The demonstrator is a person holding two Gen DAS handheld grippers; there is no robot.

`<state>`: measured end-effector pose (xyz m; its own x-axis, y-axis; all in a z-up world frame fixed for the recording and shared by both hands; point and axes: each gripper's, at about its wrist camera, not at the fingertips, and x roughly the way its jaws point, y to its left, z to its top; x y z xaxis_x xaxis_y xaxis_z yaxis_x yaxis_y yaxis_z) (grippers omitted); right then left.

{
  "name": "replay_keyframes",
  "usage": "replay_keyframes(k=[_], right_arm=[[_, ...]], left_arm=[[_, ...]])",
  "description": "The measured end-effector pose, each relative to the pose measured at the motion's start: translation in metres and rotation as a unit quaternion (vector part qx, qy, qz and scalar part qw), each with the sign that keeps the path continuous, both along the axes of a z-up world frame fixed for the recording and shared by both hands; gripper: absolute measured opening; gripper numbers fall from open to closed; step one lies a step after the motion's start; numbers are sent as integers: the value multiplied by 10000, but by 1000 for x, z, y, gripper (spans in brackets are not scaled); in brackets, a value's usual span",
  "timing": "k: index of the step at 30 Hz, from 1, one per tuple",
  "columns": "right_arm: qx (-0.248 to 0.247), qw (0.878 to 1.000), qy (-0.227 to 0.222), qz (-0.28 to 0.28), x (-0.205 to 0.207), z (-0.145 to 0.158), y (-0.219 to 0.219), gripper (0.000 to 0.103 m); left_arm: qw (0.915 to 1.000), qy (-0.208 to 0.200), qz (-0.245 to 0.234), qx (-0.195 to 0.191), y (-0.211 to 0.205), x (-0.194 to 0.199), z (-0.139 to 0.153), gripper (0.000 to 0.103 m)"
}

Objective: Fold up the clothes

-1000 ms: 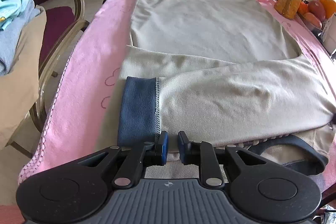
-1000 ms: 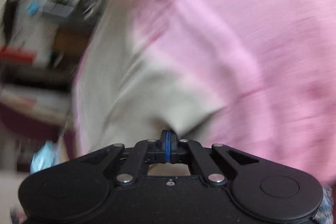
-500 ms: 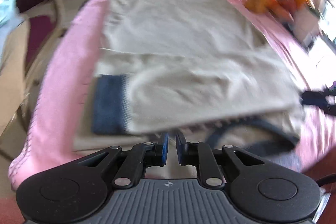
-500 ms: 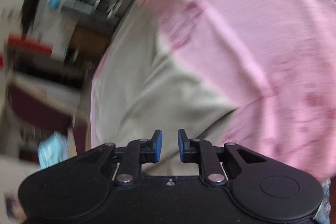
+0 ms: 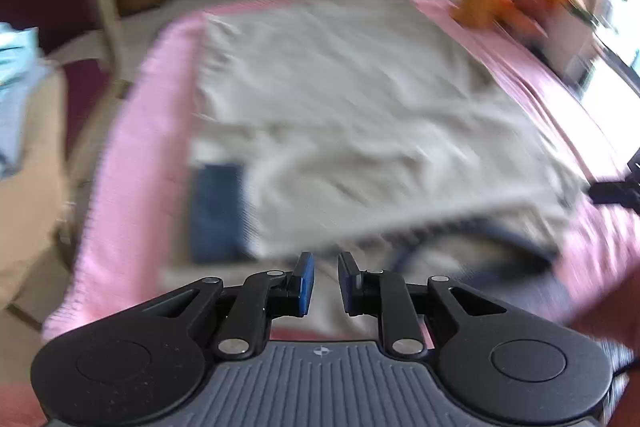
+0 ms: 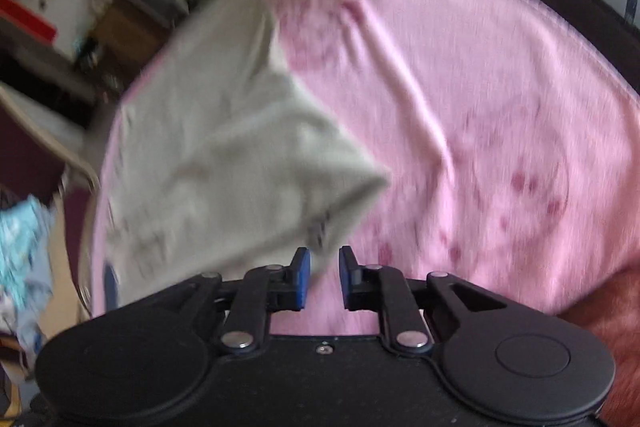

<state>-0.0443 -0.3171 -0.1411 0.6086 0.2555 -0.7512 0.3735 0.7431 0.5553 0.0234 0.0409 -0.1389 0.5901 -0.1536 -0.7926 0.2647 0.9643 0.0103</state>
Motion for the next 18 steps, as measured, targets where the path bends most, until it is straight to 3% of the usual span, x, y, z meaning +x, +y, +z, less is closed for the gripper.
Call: replay_keyframes(k=[3, 5, 9, 12, 14, 16, 18], right_arm=[[356, 9985, -300, -285, 17, 0, -12, 17], [868, 9951, -332, -351, 33, -11, -13, 17], [1555, 9869, -35, -418, 53, -40, -10, 17], [1301, 9871, 109, -926, 54, -52, -16, 9], [753, 9869, 200, -1413, 44, -49, -30, 3], [127, 9827, 244, -1832, 35, -41, -38, 13], [234, 9822, 38, -1861, 28, -37, -42, 13]], left_arm=[[9975, -18, 696, -111, 17, 26, 2, 15], [9946, 139, 1011, -178, 23, 43, -5, 15], [9909, 442, 1271, 26, 21, 58, -26, 17], [9906, 416, 1298, 91, 20, 56, -27, 21], [9900, 394, 1354, 41, 24, 53, -25, 22], [9893, 306, 1423, 116, 27, 49, -22, 20], [9888, 132, 1469, 226, 28, 42, -15, 18]])
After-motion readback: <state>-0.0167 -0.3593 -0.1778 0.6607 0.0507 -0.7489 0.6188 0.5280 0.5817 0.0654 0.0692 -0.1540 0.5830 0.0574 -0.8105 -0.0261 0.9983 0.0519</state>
